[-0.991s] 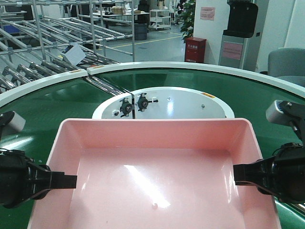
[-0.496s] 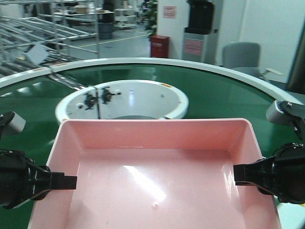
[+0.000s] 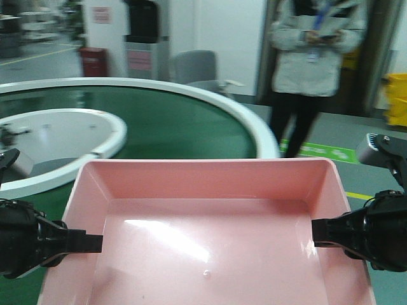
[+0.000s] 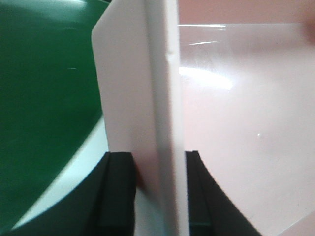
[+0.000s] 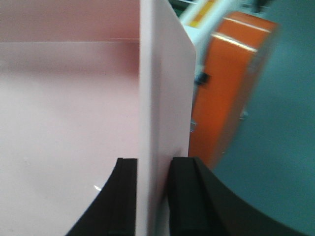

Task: Grab pink bin and stack on right shelf
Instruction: 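Hold the pink bin with both grippers while turning away from conveyor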

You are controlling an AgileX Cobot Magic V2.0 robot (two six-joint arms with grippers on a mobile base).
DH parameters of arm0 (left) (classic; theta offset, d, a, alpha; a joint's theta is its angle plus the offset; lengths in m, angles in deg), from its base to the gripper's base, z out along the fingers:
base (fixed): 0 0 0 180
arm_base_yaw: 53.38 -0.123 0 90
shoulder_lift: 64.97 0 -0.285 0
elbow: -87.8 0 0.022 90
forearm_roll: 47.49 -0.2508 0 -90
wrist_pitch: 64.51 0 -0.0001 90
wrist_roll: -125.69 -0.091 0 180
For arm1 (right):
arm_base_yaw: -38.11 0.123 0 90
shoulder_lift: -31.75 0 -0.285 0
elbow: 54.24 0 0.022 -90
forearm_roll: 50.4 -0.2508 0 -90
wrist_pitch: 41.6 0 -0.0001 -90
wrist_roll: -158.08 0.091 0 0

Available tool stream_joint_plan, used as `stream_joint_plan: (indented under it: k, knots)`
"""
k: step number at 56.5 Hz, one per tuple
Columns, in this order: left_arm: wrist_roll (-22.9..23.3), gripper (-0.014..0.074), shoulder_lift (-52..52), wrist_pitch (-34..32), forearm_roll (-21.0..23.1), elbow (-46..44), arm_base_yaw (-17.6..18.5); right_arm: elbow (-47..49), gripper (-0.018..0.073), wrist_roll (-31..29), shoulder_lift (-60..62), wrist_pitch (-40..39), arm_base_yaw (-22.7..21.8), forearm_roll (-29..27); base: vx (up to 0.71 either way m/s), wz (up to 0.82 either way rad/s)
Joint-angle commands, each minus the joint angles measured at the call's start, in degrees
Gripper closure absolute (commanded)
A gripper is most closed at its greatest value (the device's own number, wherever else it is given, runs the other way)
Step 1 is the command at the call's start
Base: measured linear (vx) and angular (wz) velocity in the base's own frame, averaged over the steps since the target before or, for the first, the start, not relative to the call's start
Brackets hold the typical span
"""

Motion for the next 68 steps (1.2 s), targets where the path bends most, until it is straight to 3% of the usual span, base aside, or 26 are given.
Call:
stream_joint_plan:
  k: [1, 34, 68]
  knots:
    - [-0.67, 0.0598, -1.53, 0.81, 5.17, -1.49, 0.79, 1.79, 0.0568, -0.27, 1.46, -6.19, -0.10, -2.38, -0.11, -0.89]
    - [-0.66, 0.0598, -1.58, 0.86, 5.17, -1.49, 0.79, 1.79, 0.0568, -0.27, 1.56, -4.56, -0.10, -2.54, 0.00, -0.80]
    - [-0.66, 0.0598, -1.58, 0.81, 5.17, -1.49, 0.79, 1.79, 0.0568, -0.27, 1.56, -4.51, -0.10, -2.60, 0.19, -0.44]
